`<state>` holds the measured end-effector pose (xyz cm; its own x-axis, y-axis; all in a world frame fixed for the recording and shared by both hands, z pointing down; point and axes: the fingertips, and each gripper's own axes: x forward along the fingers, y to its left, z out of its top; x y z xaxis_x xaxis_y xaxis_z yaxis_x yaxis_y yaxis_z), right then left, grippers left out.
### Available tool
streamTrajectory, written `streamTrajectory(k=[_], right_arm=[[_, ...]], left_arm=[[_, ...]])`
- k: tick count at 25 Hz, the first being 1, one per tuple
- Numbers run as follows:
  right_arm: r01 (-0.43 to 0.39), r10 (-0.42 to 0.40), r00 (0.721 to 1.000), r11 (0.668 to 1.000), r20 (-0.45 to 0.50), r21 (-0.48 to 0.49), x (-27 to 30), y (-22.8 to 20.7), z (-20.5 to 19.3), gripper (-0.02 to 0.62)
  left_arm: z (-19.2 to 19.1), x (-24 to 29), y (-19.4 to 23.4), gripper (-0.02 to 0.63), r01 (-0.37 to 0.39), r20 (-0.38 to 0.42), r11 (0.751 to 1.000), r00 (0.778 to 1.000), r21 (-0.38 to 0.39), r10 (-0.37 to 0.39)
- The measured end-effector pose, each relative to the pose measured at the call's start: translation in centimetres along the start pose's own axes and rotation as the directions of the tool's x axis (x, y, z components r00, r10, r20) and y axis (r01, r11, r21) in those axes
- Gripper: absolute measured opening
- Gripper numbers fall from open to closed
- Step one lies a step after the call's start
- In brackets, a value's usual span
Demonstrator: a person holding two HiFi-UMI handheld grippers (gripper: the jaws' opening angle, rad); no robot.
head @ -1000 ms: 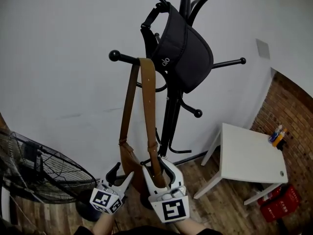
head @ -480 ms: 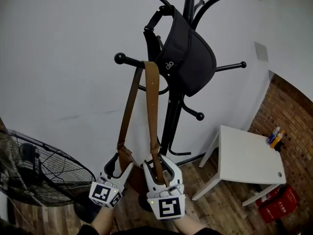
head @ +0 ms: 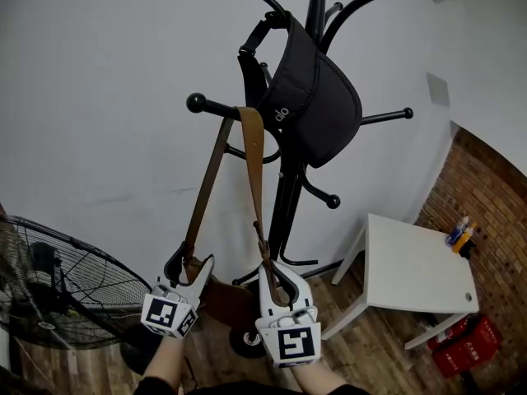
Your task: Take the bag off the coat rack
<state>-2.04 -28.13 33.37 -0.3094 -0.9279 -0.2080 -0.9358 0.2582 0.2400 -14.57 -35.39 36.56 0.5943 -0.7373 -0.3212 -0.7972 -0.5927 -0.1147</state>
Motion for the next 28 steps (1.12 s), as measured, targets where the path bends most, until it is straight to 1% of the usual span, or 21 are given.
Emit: streamTrajectory(k=[3,5,6,8,11,12,13,14,15,16,18,19,20,21,22,23,24,26,28], right_arm=[[-0.001,0.001,1.000,1.000,-0.003,0.017,0.0,-0.7,-0.1,0.017],[-0.007,0.007,1.000,1.000,-0.001,0.017,0.0,-0.9,-0.1,0.018],[-0.011,0.011,1.000,1.000,0.000,0.016,0.1,-0.9,-0.1,0.018],[-0.016,0.016,1.000,1.000,0.003,0.020,0.3,-1.0,-0.1,0.018],[-0.005,0.005,1.000,0.999,0.007,0.038,0.5,-1.5,0.1,0.018],[-0.002,0.002,1.000,0.999,0.006,0.043,0.4,-1.7,0.1,0.018],[-0.003,0.002,1.000,0.999,0.003,0.044,0.4,-1.8,0.1,0.018],[-0.005,0.005,1.000,0.999,0.001,0.046,0.4,-1.9,0.0,0.018],[-0.009,0.009,1.000,0.999,0.001,0.048,0.4,-1.9,0.0,0.018],[-0.013,0.013,1.000,0.999,0.003,0.052,0.4,-1.9,0.1,0.019],[-0.021,0.021,1.000,0.998,0.004,0.055,0.5,-1.9,0.6,0.020],[-0.026,0.026,1.000,0.998,0.004,0.055,0.5,-1.9,0.7,0.020],[-0.032,0.032,0.999,0.998,0.005,0.056,0.5,-1.8,0.7,0.020],[-0.040,0.040,0.999,0.998,0.008,0.057,0.5,-1.8,0.6,0.020],[-0.049,0.048,0.999,0.997,0.011,0.058,0.4,-1.7,0.5,0.020],[-0.054,0.054,0.998,0.997,0.013,0.060,0.4,-1.7,0.5,0.020],[-0.059,0.059,0.998,0.996,0.014,0.062,0.3,-1.7,0.4,0.020],[-0.071,0.070,0.997,0.995,0.021,0.067,0.1,-1.6,0.4,0.021],[-0.079,0.077,0.997,0.994,0.027,0.074,-0.1,-1.6,0.2,0.021]], left_arm=[[0.4,-0.1,0.7,0.253,-0.031,0.001,0.999,1.000,0.010,0.031],[0.6,-0.3,1.1,0.275,-0.056,0.011,0.998,0.998,0.016,0.056],[0.7,-0.3,1.3,0.275,-0.063,0.014,0.998,0.998,0.016,0.063],[0.6,0.0,1.8,0.275,-0.065,0.009,0.998,0.998,0.016,0.065],[0.4,0.4,2.1,0.271,-0.055,-0.005,0.998,0.998,0.037,0.055],[0.3,0.5,2.2,0.248,-0.052,-0.014,0.998,0.999,0.041,0.052],[0.0,0.4,2.4,0.207,-0.052,-0.026,0.998,0.998,0.042,0.053],[-0.3,0.3,2.5,0.157,-0.057,-0.041,0.998,0.997,0.041,0.058],[-0.7,0.2,2.6,0.087,-0.060,-0.056,0.997,0.996,0.041,0.062],[-1.0,0.2,2.6,0.054,-0.058,-0.067,0.997,0.996,0.042,0.061],[-1.7,0.3,2.4,0.066,-0.045,-0.086,0.998,0.995,0.040,0.049],[-2.1,0.4,2.3,0.132,-0.037,-0.097,0.999,0.994,0.035,0.041],[-2.5,0.7,2.3,0.178,-0.030,-0.109,0.999,0.993,0.030,0.033],[-2.8,0.9,2.3,0.167,-0.025,-0.118,0.999,0.993,0.025,0.027],[-2.9,1.0,2.2,0.138,-0.021,-0.125,1.000,0.992,0.023,0.024],[-2.9,1.2,2.2,0.079,-0.017,-0.129,1.000,0.991,0.024,0.020],[-2.9,1.3,2.2,0.034,-0.012,-0.135,1.000,0.991,0.026,0.016],[-2.9,1.5,2.2,0.021,-0.002,-0.153,1.000,0.988,0.024,0.005],[-2.8,1.3,2.3,0.017,-0.005,-0.169,1.000,0.986,0.004,0.005]])
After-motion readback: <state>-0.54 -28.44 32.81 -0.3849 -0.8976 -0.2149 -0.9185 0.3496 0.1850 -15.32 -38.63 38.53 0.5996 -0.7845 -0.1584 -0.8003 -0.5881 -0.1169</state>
